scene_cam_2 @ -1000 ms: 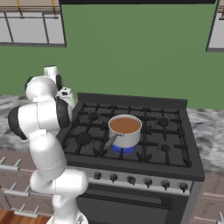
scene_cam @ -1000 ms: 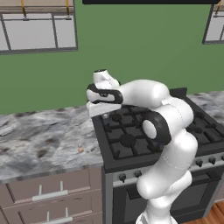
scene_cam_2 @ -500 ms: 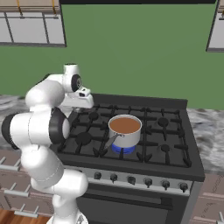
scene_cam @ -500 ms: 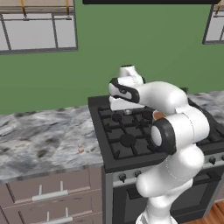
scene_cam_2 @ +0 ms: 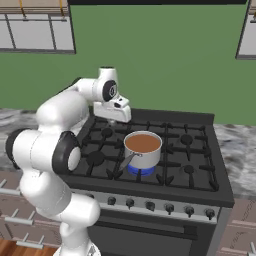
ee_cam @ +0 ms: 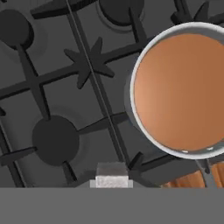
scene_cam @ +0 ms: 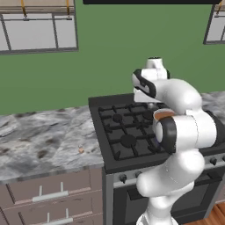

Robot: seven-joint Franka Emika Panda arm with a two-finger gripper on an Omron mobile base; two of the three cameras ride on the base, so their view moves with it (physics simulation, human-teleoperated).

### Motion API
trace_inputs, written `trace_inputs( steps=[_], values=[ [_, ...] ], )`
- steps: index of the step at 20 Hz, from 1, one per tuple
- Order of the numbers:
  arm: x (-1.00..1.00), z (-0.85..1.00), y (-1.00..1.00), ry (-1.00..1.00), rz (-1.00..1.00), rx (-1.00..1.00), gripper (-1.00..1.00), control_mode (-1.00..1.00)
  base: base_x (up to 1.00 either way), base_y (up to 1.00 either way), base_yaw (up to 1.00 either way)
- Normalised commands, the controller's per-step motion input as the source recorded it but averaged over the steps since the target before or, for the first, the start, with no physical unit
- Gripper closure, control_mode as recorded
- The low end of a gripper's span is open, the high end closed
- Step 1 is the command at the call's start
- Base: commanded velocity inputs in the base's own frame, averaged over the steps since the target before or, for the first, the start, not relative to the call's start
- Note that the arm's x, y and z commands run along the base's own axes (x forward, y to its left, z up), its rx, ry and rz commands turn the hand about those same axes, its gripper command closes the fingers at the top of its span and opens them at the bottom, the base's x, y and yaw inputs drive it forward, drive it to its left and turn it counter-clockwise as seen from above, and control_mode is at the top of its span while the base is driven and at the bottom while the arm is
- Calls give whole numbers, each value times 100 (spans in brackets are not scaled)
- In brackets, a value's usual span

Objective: Pick up the sugar cube(s) and place them in the saucepan with hot chocolate.

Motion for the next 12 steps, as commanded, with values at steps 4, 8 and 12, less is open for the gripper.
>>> trace_inputs(
  steps=[4, 8, 12],
  values=[
    [23, -14, -100, 1, -3, 3, 100, -100, 0, 0, 0],
    [26, -10, -100, 0, 0, 13, 100, -100, 0, 0, 0],
    [20, -21, -75, 0, 0, 1, 100, -100, 0, 0, 0]
  ],
)
